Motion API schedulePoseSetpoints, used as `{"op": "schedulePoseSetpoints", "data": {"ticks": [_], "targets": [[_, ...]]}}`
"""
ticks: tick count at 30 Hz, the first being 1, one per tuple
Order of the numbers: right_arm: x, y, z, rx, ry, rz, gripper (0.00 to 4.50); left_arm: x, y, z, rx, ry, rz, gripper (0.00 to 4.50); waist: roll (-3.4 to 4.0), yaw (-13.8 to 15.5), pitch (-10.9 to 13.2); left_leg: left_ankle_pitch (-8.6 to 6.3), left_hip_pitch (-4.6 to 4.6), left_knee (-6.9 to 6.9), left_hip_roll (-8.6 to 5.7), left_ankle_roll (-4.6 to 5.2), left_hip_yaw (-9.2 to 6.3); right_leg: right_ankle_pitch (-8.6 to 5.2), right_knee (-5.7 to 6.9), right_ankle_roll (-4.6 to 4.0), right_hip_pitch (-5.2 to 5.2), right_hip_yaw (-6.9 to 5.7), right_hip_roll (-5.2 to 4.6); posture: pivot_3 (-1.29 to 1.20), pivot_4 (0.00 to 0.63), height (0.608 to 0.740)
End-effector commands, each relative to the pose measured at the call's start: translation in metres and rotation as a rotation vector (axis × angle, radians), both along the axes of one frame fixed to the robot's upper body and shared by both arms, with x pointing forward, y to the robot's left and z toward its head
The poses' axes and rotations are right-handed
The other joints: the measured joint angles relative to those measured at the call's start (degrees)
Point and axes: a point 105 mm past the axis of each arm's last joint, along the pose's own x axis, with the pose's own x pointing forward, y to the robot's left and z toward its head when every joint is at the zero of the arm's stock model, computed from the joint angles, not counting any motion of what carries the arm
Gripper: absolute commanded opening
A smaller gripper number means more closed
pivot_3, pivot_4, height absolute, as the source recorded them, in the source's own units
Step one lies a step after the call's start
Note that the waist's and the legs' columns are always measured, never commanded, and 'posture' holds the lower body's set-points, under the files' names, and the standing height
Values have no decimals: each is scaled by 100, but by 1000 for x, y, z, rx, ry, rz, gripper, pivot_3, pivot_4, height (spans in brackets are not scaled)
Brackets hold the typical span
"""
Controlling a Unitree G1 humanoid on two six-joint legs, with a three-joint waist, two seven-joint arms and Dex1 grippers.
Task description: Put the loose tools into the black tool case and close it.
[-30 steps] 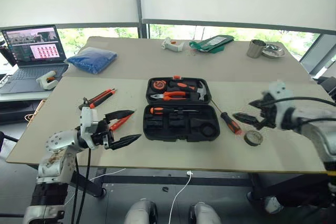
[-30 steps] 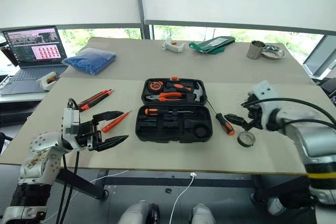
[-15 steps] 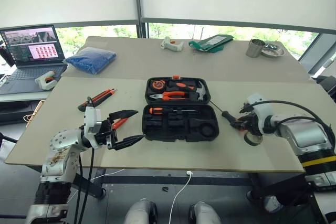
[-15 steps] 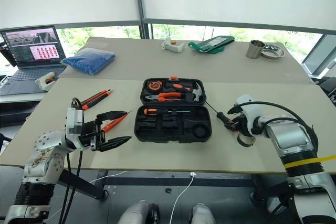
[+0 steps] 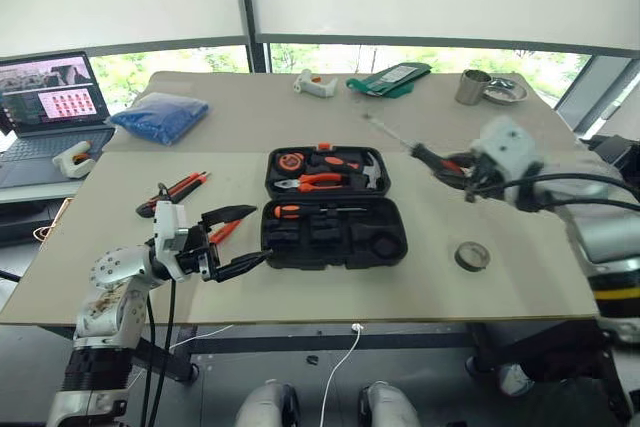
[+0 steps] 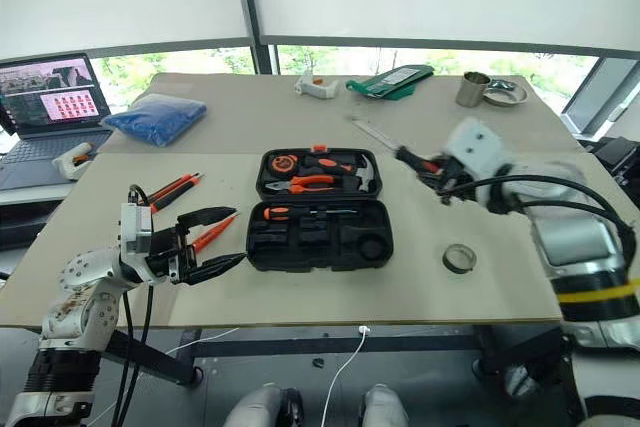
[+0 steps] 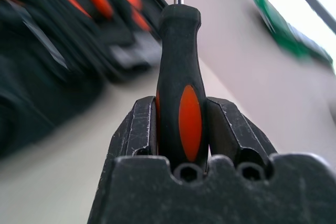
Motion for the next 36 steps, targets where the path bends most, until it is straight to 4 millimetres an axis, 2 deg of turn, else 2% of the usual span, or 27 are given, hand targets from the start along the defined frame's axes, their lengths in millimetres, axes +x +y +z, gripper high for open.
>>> {"op": "schedulePoseSetpoints", "data": {"ticks": [1,5,9,13,24,25,26,32,35,36], "targets": [[1,26,-18,-192,9,214,1065,2,10,4,0,-23,54,4500,0,2,1,1,0,-1,1,0,-1,-1,0,-1,-1,-1,3,0,150,740],[11,38,-34,-300,42,297,1065,3,15,4,-1,-32,95,4500,3,84,11,2,-10,2,-5,-2,0,10,0,-21,-2,0,0,0,150,740],[23,32,-50,-375,72,299,1065,0,14,2,-9,-35,112,4500,3,85,12,21,-13,4,-10,-36,7,20,-3,-37,-2,0,-6,0,150,740],[28,30,-55,-408,78,315,1065,-2,13,0,-11,-30,120,4500,4,59,13,24,-12,-2,-8,-42,10,20,-1,-37,-6,-1,-5,0,150,740],[36,40,-61,-348,120,282,1065,-2,16,2,3,-37,145,4500,5,36,14,36,-10,-6,0,-63,9,23,11,-43,-11,0,4,0,150,740],[35,40,-60,-355,122,290,2054,-2,16,2,3,-37,146,4500,5,38,14,36,-10,-6,0,-63,10,24,11,-44,-11,0,4,0,150,740],[35,39,-59,-354,114,290,2250,-2,16,2,4,-37,147,4500,6,43,14,36,-10,-6,0,-64,10,24,11,-44,-12,0,4,0,150,740],[37,31,-35,-287,91,265,4348,-4,15,0,5,-34,148,4500,6,47,14,36,-10,-8,0,-64,9,23,11,-45,-12,0,4,0,150,740],[31,31,-8,-147,104,298,4467,-5,16,-1,5,-31,150,4500,6,52,14,35,-10,-10,0,-64,9,23,9,-46,-12,0,3,0,150,740],[28,34,1,-72,107,321,4270,-4,16,-2,5,-30,152,4500,6,49,15,35,-10,-10,1,-64,9,24,9,-46,-13,0,3,0,150,740]]}}
